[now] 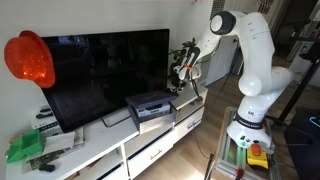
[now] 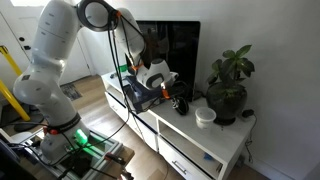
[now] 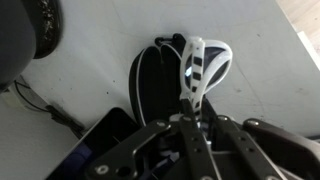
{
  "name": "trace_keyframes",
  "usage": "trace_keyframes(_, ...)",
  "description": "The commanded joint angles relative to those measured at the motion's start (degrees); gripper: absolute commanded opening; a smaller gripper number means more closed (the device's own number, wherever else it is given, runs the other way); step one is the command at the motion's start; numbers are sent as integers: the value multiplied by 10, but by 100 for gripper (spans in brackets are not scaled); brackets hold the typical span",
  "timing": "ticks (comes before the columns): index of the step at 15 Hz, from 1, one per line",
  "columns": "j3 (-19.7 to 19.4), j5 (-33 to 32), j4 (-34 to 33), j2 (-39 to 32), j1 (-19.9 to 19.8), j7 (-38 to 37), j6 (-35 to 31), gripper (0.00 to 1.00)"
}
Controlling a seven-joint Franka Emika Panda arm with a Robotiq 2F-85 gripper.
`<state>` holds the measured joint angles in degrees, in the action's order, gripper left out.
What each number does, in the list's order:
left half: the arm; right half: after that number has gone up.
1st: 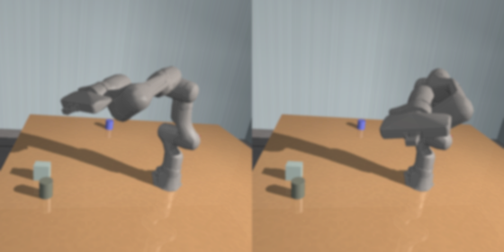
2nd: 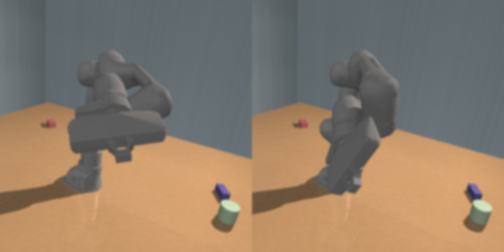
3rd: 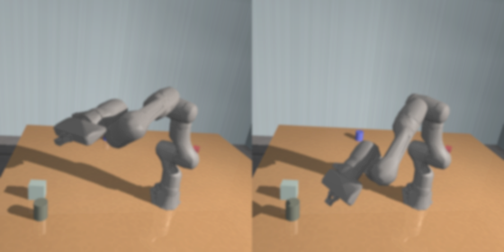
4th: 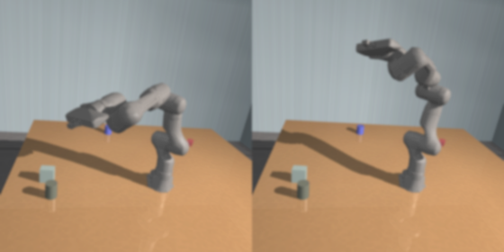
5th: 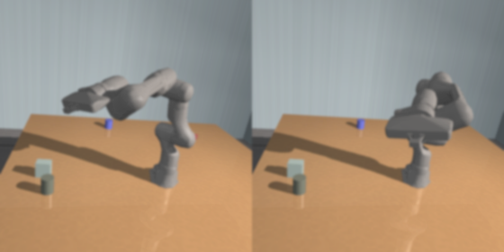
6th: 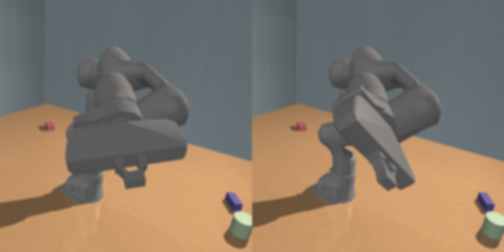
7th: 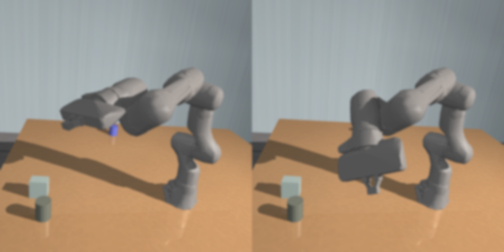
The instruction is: Put the white sunglasses in their case
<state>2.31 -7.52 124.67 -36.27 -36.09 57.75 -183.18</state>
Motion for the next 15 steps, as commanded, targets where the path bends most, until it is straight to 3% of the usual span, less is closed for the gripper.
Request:
trace_keyframes(1,13,-51,-37,-47,-24,-11,-36,3)
trace_keyframes(15,33,-164,-123,-148,-46,-29,-96,3)
